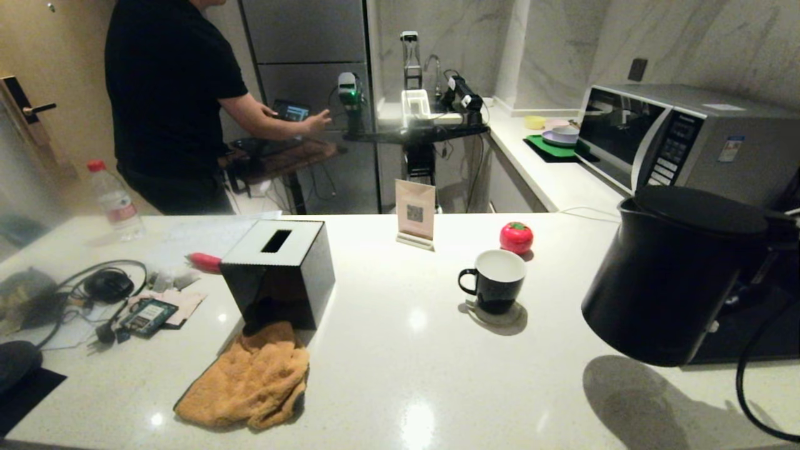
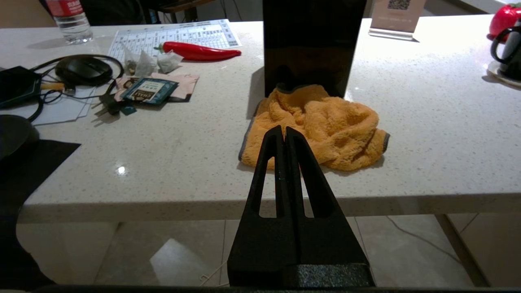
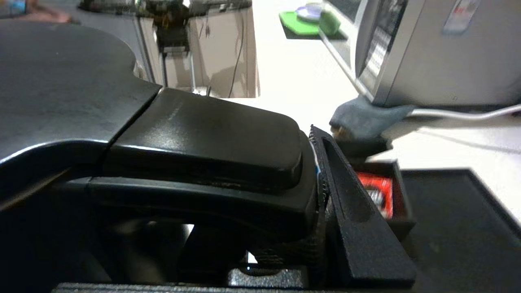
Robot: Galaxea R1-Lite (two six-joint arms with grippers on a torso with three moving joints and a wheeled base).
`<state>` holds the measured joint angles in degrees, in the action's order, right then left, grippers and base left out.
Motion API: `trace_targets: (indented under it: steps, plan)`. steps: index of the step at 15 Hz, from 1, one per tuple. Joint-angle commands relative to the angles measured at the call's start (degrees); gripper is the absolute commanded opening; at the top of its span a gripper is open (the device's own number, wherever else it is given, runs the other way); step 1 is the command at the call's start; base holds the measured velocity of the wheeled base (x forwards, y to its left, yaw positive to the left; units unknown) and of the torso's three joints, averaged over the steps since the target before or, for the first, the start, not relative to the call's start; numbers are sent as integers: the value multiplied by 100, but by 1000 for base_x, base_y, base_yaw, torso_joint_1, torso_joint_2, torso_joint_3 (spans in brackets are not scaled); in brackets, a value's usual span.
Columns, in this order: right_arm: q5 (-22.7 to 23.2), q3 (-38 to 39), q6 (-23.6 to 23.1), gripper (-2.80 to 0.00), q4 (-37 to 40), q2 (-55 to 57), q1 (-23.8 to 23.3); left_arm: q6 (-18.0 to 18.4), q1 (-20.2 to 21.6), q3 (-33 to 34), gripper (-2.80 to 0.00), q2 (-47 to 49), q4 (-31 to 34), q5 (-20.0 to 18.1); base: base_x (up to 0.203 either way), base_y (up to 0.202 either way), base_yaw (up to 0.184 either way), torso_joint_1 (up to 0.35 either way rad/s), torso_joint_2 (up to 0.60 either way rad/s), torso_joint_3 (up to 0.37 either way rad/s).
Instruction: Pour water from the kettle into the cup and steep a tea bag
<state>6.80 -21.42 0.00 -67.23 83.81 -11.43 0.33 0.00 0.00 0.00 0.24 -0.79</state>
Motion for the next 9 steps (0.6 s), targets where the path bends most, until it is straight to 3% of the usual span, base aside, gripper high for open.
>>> trace_targets:
  steps: [1, 9]
  plan:
    - [9, -276, 0, -280, 240, -57, 1, 2, 0, 0, -280, 9, 2, 0, 0, 0, 0, 0, 0, 0]
    - [24, -559, 46, -280, 923, 89, 14, 2, 0, 0, -280, 8, 2, 0, 0, 0, 0, 0, 0, 0]
